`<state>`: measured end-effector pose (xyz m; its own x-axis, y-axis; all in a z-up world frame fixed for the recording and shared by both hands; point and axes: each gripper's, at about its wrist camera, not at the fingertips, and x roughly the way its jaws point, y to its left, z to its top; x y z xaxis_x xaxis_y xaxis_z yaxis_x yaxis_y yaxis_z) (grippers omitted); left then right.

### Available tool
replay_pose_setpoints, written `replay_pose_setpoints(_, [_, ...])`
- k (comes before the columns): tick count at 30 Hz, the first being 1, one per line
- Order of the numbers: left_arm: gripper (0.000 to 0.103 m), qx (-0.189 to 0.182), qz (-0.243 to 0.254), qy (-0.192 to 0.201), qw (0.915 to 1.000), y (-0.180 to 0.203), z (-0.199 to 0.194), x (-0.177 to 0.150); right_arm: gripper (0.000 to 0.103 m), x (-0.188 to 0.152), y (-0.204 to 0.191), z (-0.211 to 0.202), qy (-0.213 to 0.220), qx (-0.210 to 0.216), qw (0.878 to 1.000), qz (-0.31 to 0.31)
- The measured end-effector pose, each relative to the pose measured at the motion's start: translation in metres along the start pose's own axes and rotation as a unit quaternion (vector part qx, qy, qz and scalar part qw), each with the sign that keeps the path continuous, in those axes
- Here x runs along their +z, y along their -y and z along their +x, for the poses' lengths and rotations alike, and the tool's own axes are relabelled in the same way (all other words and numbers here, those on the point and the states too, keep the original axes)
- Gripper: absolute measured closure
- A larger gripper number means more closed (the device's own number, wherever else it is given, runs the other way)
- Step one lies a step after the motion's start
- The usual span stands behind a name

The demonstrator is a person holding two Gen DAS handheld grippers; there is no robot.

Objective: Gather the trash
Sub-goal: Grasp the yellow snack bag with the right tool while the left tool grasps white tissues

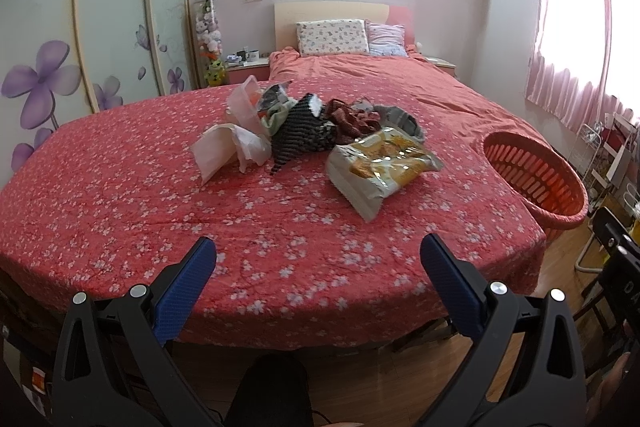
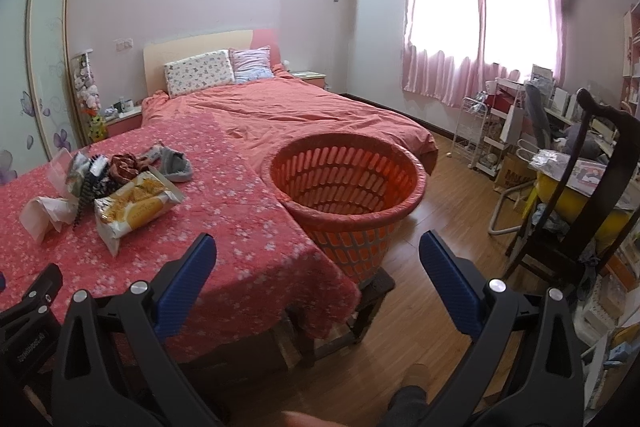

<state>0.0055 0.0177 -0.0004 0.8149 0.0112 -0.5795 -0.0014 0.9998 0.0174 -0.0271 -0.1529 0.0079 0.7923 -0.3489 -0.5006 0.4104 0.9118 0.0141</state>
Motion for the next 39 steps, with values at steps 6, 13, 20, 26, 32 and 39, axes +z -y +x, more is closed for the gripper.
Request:
replay_pose_setpoints(6, [0.002, 0.017, -0.035, 0.006, 0.9992, -0.04, 0.012, 0.01, 0.004, 0.008, -0.042, 0.02, -0.02, 0.088, 0.996, -0.006])
replay_pose_setpoints(13, [0.002, 0.053, -0.069, 0.015, 0.9961, -0.092, 0.027, 0.02, 0.01, 0.012, -0.114, 0.052, -0.035, 0.151, 0.987, -0.037])
replay_pose_setpoints(20, [0.002, 0.059, -0.085, 0.016, 0.9945, -0.118, 0.043, 0.027, 0.01, 0.011, -0.164, 0.099, -0.093, 0.17, 0.981, -0.025])
replay_pose_setpoints(26, [0.006, 0.044, -0.092, 0.007, 0.9948, -0.131, 0.059, 0.034, 0.021, 0.004, -0.184, 0.136, -0.144, 0.159, 0.976, -0.033])
replay_pose_setpoints(32, [0.016, 0.024, -0.085, -0.004, 0.996, -0.134, 0.074, 0.04, 0.07, 0.0, -0.184, 0.149, -0.174, 0.186, 0.967, -0.023])
replay_pose_setpoints(39, [0.027, 0.005, -0.075, -0.023, 0.9969, -0.135, 0.087, 0.044, 0.096, 0.003, -0.177, 0.143, -0.168, 0.203, 0.964, -0.022])
